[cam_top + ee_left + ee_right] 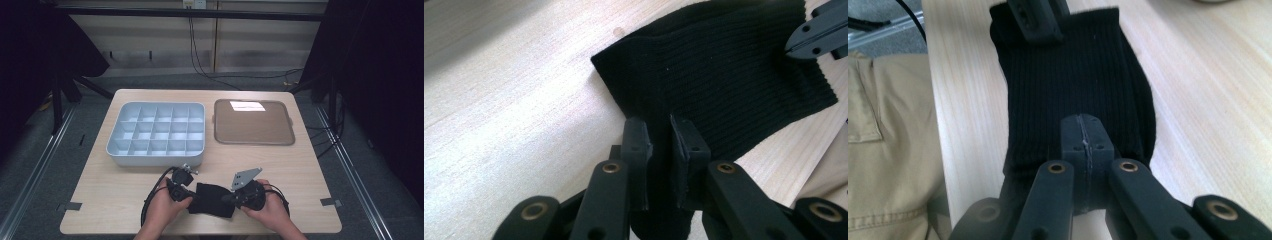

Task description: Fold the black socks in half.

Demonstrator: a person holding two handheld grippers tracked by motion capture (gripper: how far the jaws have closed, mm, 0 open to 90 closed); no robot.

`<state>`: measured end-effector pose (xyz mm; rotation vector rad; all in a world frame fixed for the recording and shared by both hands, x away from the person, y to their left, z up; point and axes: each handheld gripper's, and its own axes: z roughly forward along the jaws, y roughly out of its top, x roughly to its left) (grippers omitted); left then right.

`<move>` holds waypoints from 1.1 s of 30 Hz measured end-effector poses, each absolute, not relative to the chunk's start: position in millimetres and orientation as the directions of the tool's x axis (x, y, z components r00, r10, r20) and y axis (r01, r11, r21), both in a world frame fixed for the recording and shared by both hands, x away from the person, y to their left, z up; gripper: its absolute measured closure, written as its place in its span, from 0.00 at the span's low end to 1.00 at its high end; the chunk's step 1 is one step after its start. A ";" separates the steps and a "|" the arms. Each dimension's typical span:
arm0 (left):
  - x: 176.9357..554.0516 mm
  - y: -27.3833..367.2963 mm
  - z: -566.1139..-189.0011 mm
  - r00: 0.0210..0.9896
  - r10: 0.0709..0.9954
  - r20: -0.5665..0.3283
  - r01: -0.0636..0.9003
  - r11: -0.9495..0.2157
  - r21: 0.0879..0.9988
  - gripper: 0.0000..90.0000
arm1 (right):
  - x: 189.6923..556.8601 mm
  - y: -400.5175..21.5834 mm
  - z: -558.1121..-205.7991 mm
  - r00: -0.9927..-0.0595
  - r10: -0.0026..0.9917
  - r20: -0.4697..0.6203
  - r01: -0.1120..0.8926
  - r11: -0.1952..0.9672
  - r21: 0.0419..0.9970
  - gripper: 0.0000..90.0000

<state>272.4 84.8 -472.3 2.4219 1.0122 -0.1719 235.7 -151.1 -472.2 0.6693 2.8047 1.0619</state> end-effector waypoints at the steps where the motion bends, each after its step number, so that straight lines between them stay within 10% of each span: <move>1: 272.3 85.2 -471.4 0.713 0.634 -0.300 0.697 -0.593 0.403 0.87 | 235.6 -151.5 -473.1 -0.906 0.414 0.086 0.369 0.672 0.642 1.00; 24: 272.3 84.0 -473.4 0.709 0.641 -0.294 0.697 -0.578 0.423 0.74 | 234.4 -143.7 -480.2 -0.910 0.407 0.081 0.363 0.688 0.628 1.00; 33: 271.7 79.1 -474.8 0.721 0.629 -0.289 0.687 -0.600 0.410 0.84 | 232.8 -141.4 -480.7 -0.907 0.414 0.076 0.368 0.693 0.620 1.00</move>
